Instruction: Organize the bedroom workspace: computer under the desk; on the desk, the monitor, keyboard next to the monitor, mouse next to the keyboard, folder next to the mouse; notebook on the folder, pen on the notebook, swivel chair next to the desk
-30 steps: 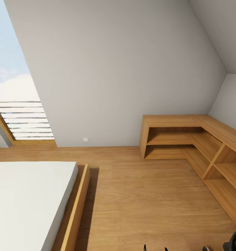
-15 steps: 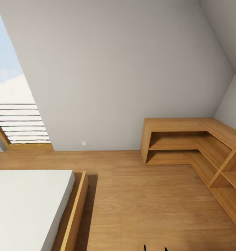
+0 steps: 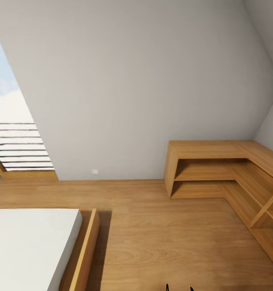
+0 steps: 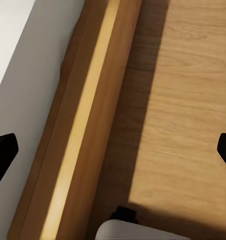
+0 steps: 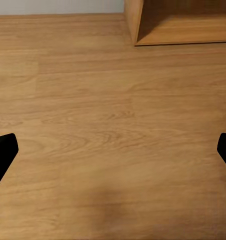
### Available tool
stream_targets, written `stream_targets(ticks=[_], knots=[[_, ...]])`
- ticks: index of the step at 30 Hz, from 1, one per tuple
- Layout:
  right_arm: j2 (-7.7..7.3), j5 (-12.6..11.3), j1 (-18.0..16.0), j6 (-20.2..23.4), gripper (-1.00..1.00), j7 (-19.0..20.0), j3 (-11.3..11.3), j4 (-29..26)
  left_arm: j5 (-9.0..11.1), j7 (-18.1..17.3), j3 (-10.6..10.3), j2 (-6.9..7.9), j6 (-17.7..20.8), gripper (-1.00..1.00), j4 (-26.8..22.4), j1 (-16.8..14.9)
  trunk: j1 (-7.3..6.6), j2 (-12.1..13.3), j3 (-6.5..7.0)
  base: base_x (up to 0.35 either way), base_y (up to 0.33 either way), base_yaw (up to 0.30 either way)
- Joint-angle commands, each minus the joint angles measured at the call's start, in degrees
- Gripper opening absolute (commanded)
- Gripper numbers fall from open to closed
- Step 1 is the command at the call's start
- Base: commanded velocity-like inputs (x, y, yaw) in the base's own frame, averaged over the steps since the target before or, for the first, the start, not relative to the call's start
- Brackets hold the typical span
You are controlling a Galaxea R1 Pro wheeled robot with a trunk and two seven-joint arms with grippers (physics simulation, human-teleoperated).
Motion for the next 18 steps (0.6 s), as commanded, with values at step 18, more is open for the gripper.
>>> stream_targets(ticks=[18], knots=[[-0.09,-0.1,0.0,-0.1,1.00,-0.5,0.5,0.0,0.2,0.4,-0.6,0.03,-0.3,1.00,2.4,-0.1,0.04,0.0,-0.07,0.333,0.000,-0.107]])
